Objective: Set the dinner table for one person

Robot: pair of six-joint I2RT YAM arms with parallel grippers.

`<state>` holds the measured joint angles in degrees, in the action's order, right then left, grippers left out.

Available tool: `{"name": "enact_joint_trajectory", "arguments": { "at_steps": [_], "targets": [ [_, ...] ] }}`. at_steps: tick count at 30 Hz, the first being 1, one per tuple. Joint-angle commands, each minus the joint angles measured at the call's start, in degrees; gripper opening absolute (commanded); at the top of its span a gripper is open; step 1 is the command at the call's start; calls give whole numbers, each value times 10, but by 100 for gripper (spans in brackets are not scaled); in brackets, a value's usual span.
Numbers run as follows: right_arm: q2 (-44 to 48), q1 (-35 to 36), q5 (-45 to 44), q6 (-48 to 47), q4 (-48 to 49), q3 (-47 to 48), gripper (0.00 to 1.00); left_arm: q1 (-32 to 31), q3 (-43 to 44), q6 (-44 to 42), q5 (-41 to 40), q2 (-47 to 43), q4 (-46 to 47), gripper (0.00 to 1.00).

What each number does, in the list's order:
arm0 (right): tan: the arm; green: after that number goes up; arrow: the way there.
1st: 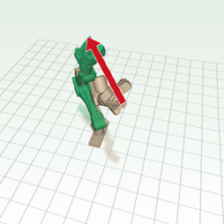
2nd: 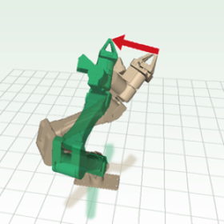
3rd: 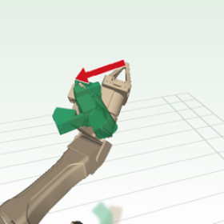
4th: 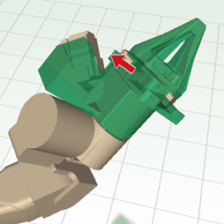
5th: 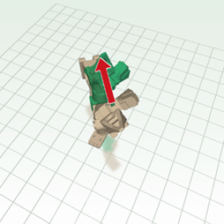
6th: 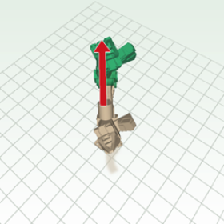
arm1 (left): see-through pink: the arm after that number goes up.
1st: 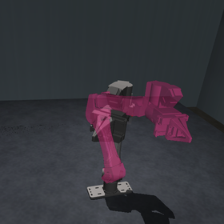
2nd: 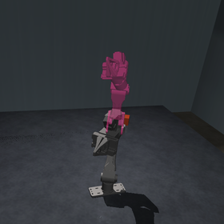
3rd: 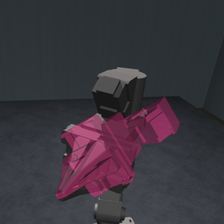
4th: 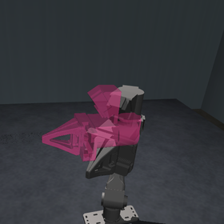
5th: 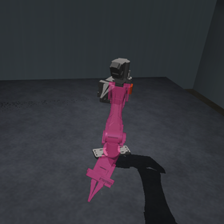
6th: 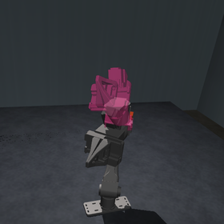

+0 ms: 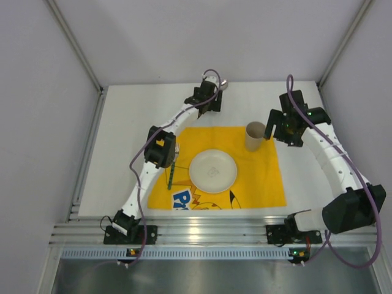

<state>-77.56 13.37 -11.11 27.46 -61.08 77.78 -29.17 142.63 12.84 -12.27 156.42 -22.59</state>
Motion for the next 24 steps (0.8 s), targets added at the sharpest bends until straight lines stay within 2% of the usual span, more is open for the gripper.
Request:
{"name": "enact_joint_trajectory", "arguments": {
  "at_steps": [1,2,4,5,7,11,13,17,22,24],
  "targets": [
    [-15,-9,19,0,5,32,83,17,34,-3,59,23,20,77],
    [-20,-10,23,1,6,36,83,19,45,1,61,27,18,64],
    [-32,-11,28,3,9,43,82,23,54,5,64,34,11,49],
    [-36,-12,32,4,9,49,82,23,51,7,59,33,10,25],
    [-46,-15,36,6,11,55,82,23,49,10,57,33,8,12],
    [-53,-23,41,8,11,70,82,24,43,7,66,33,-5,9],
    [-51,-26,42,8,11,70,82,22,37,6,68,33,-13,1],
    [-38,-33,44,4,13,58,81,19,-1,5,69,12,-11,0],
    [-22,-34,50,-14,36,66,80,32,-96,71,177,-87,95,0],
    [-18,-36,77,-25,57,74,81,32,-164,86,197,-149,127,0]
  ]
}}
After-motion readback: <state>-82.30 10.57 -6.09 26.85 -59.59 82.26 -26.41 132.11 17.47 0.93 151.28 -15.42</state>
